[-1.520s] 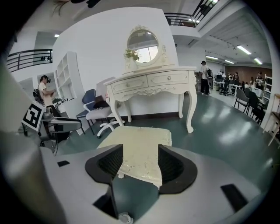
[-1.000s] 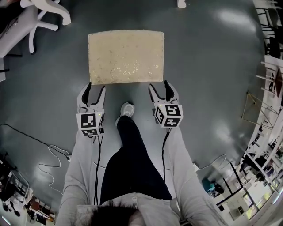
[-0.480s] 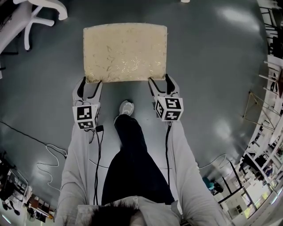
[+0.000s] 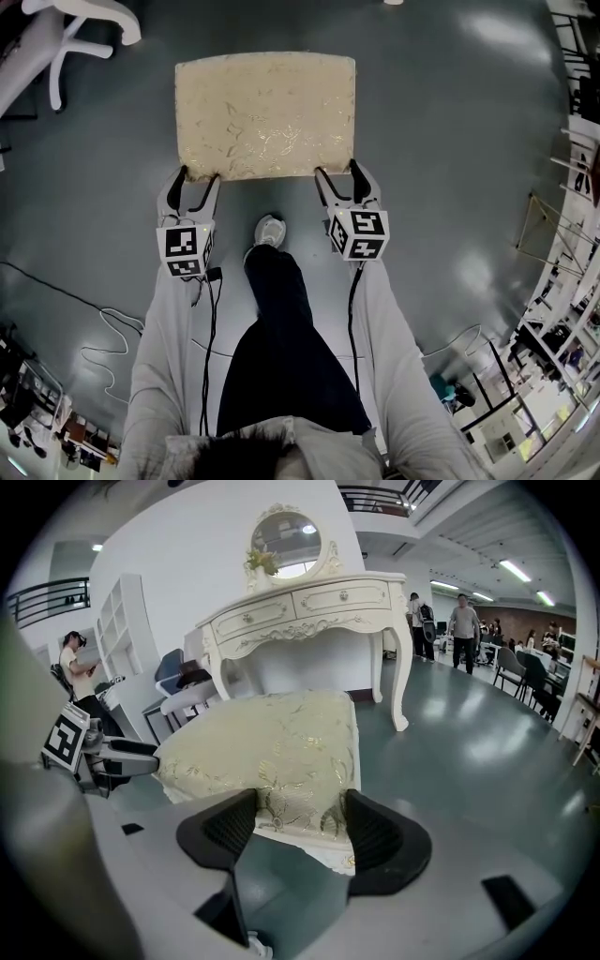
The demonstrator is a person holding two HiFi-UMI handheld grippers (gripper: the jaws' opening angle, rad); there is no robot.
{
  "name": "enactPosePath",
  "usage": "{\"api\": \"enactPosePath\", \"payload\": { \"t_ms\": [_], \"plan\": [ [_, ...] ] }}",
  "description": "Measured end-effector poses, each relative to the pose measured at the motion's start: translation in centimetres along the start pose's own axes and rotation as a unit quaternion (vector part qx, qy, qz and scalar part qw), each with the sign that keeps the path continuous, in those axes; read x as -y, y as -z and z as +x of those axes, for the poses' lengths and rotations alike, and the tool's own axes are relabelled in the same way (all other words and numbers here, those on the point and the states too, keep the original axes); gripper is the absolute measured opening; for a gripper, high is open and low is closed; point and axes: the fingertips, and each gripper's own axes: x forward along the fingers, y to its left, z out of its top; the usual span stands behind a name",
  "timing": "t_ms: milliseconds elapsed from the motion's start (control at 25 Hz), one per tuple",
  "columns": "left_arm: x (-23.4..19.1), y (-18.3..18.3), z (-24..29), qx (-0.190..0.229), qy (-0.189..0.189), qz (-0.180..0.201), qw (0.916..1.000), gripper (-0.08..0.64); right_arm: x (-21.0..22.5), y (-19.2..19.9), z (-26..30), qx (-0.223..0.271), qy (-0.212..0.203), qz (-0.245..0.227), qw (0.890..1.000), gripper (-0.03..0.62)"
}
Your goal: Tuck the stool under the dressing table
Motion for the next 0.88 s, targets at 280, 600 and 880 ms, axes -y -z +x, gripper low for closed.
{"api": "enactPosePath", "payload": {
  "t_ms": [280, 600, 880],
  "plan": [
    [0.3, -0.1, 0.3, -0.021, 0.002, 0.003, 0.9998, 0.284, 0.2, 0.0, 0.1, -0.003, 0.003, -0.003, 1.000, 0.305],
    [0.1, 0.0, 0.5, -0.038, 0.003, 0.008, 0.9993, 0.284, 0.1, 0.1, 0.3, -0.004, 0.009, -0.004, 1.000, 0.305],
    [-1.2, -1.6, 2.3, -0.040, -0.007, 0.010, 0.9991, 0.281, 0.6, -1.7, 1.9, 0.012, 0.018, -0.003, 1.000, 0.304]
  ]
}}
